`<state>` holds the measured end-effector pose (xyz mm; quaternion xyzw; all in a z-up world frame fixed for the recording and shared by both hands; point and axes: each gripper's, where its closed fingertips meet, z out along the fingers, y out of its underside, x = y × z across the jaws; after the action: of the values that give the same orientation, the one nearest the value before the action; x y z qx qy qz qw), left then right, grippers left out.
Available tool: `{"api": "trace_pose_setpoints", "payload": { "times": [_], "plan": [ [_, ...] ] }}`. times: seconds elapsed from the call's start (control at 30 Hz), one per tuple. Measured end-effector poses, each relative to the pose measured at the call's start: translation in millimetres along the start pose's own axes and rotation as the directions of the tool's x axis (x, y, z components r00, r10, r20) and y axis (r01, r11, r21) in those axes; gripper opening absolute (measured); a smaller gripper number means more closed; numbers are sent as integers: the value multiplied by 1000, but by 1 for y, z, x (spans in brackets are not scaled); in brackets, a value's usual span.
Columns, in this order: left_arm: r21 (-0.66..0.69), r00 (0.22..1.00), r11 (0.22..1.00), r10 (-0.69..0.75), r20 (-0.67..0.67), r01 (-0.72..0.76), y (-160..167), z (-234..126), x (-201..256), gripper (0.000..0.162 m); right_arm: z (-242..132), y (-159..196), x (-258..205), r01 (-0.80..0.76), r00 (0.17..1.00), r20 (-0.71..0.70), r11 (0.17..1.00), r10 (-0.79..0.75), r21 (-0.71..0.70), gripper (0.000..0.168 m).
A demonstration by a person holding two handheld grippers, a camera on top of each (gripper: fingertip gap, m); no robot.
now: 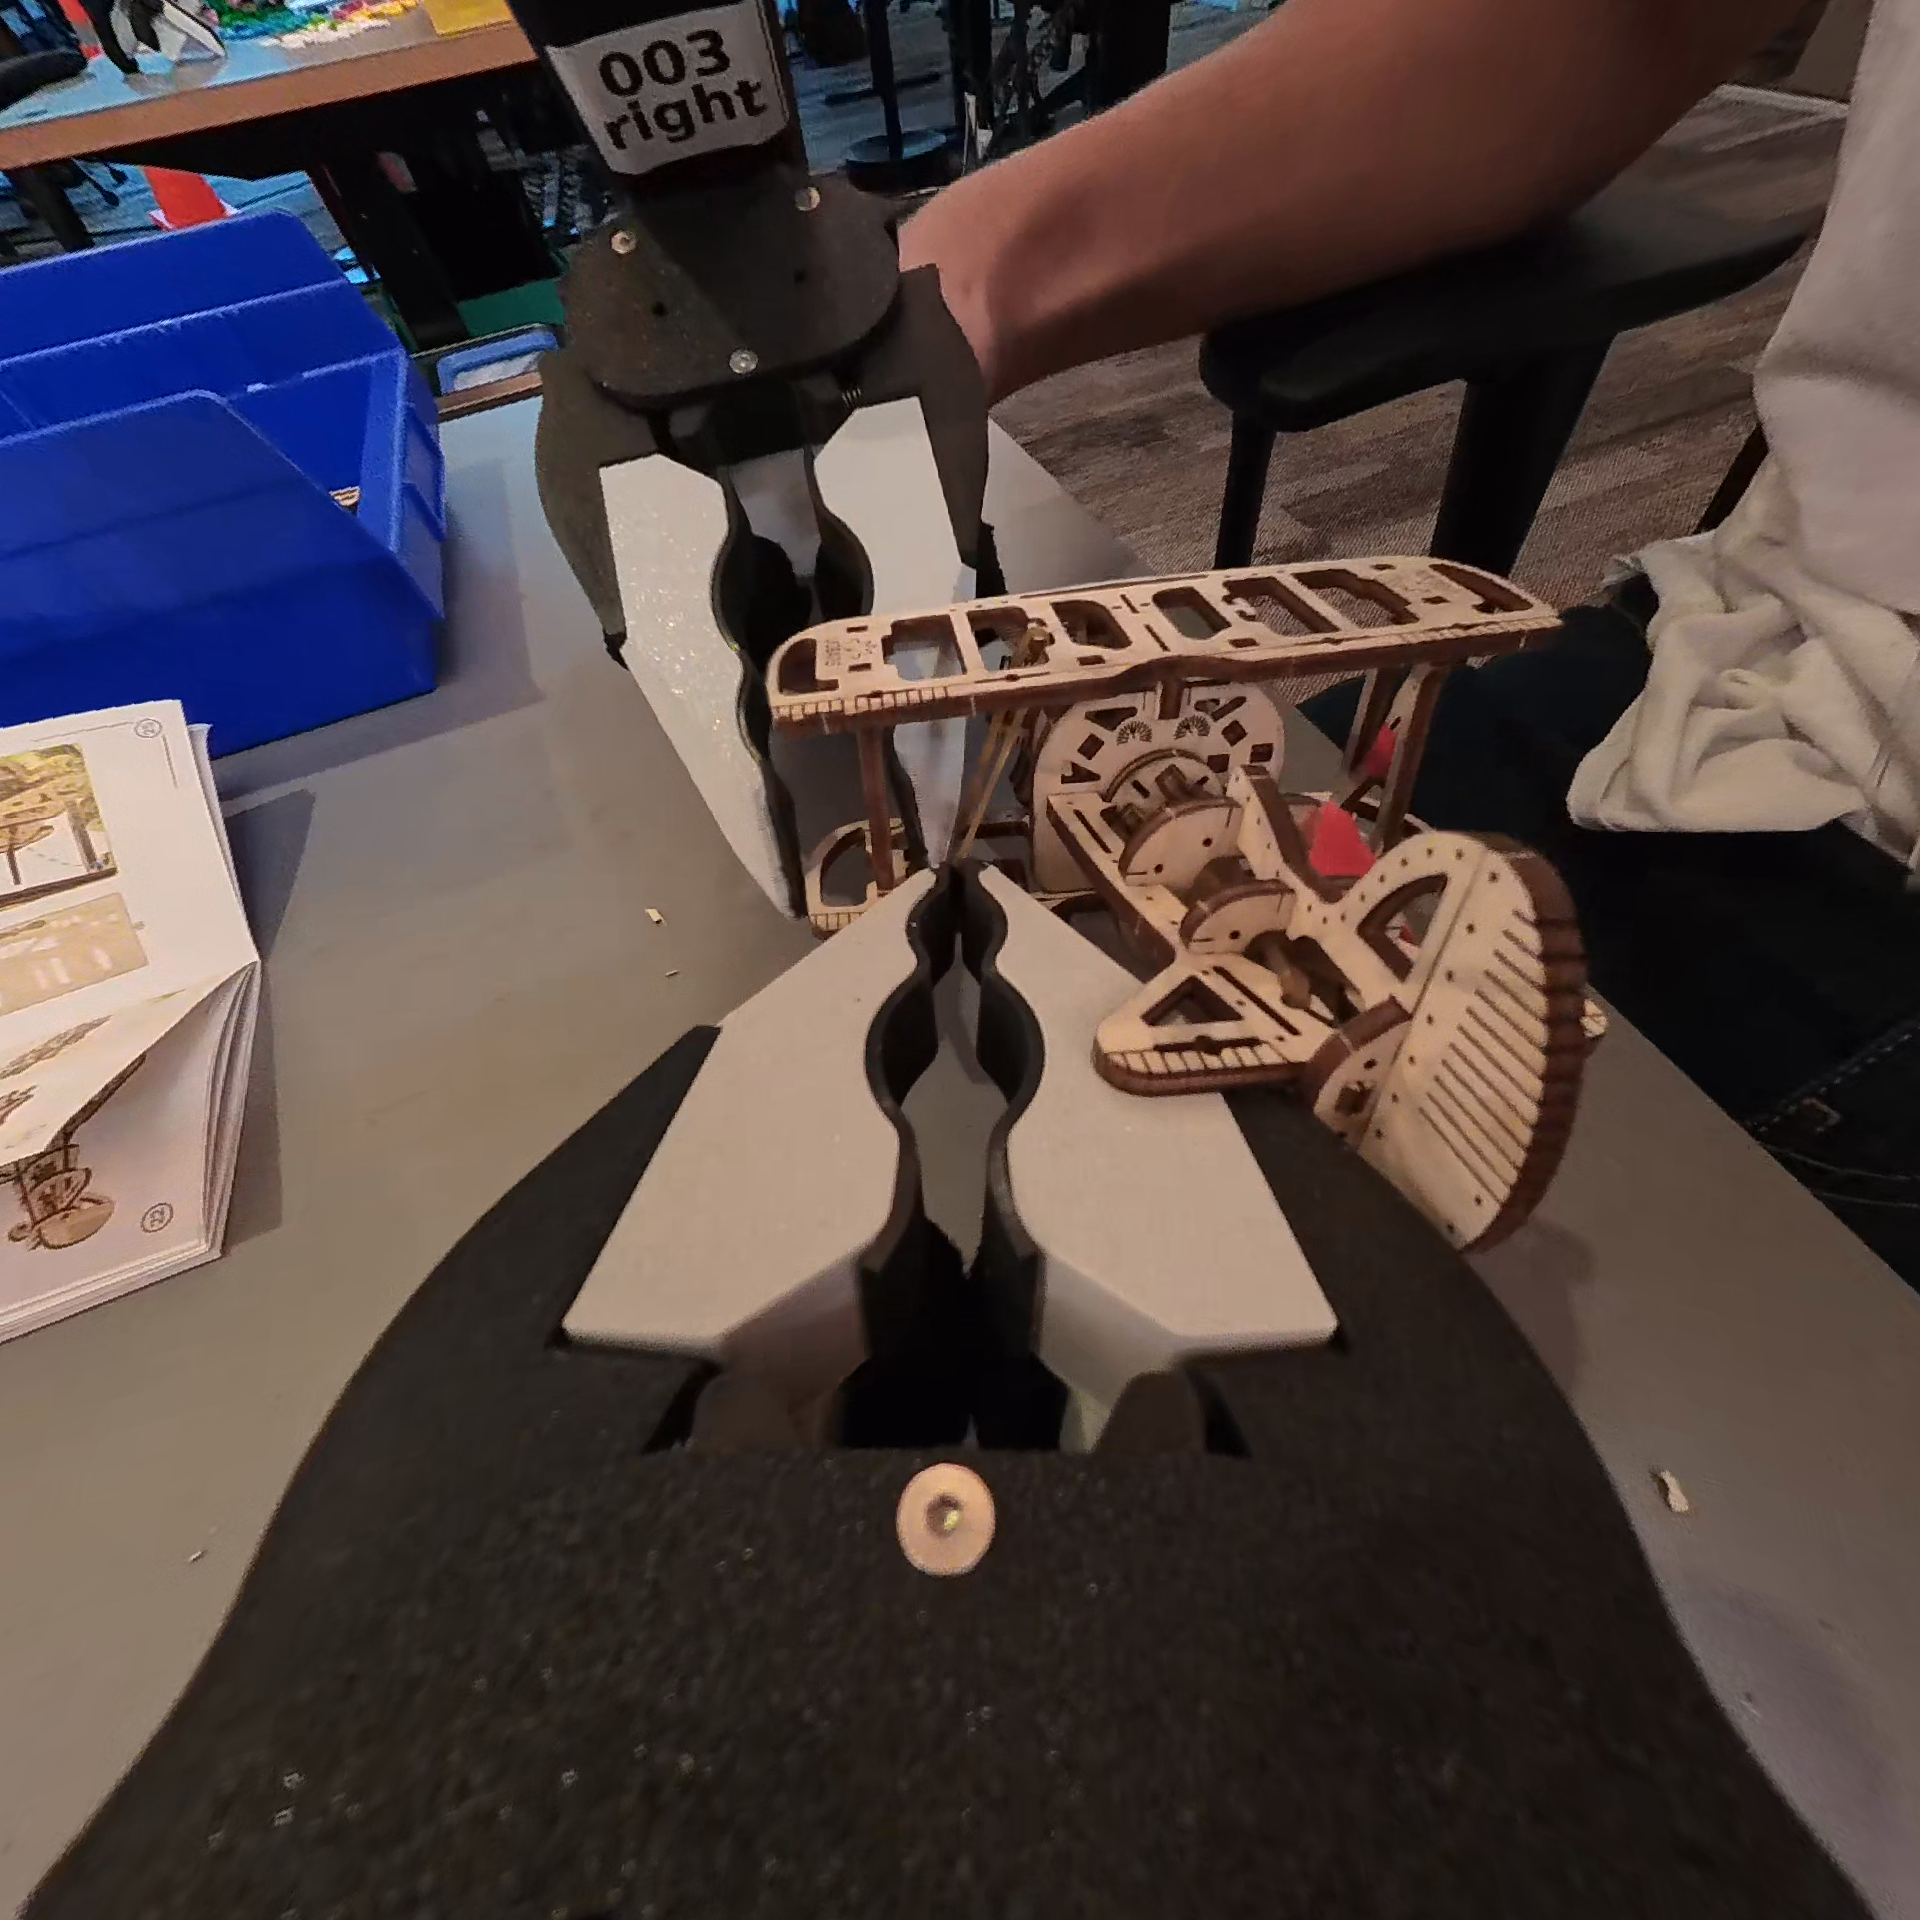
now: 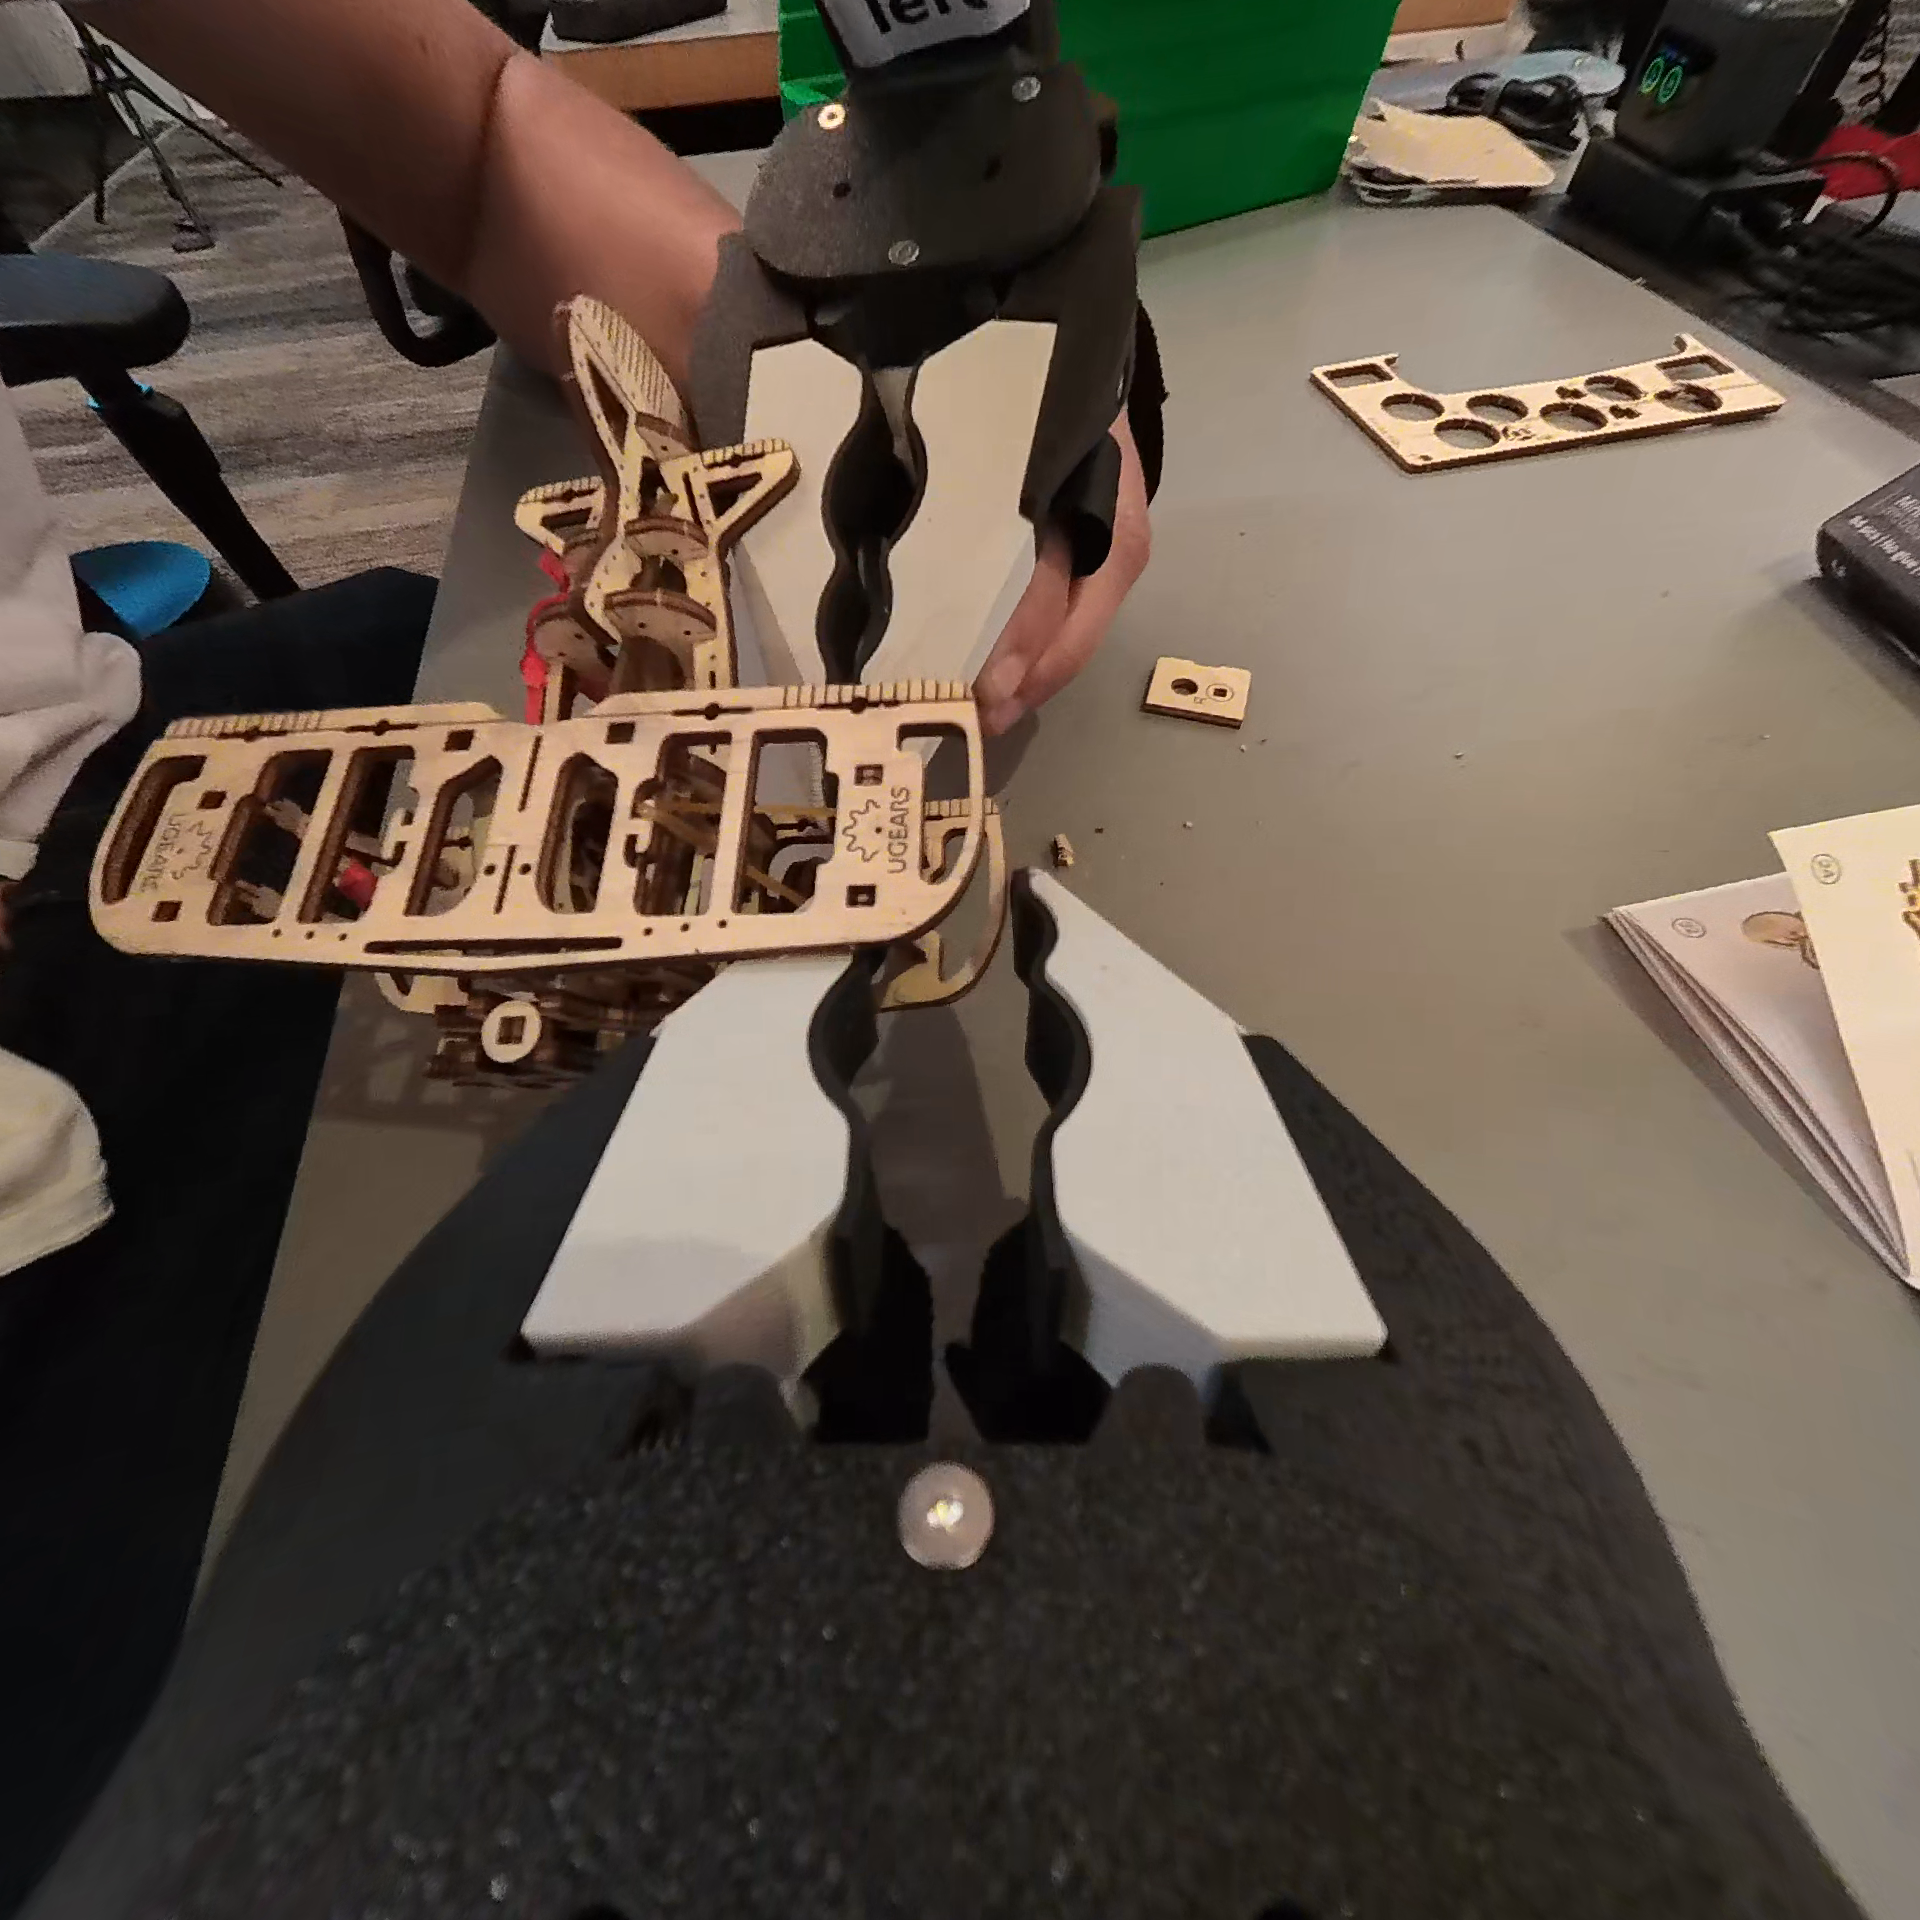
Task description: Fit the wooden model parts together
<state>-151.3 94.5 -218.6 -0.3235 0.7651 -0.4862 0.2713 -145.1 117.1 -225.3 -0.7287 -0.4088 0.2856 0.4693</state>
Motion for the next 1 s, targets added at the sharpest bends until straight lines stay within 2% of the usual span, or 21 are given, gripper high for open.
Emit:
{"api": "trace_pose_setpoints", "payload": {
  "times": [0.67, 1.0],
  "plan": [
    [-38, 991, 991, 131, 14, -130, 5, 7, 10, 0, -1, 12, -5, -29, 1000, 1, 998, 30, -64, 33],
    [-34, 987, 987, 157, 38, -155, 5, 6, 9, 0, -2, 19, -6, -207, 977, 33, 973, 211, -101, 39]
  ]
}}
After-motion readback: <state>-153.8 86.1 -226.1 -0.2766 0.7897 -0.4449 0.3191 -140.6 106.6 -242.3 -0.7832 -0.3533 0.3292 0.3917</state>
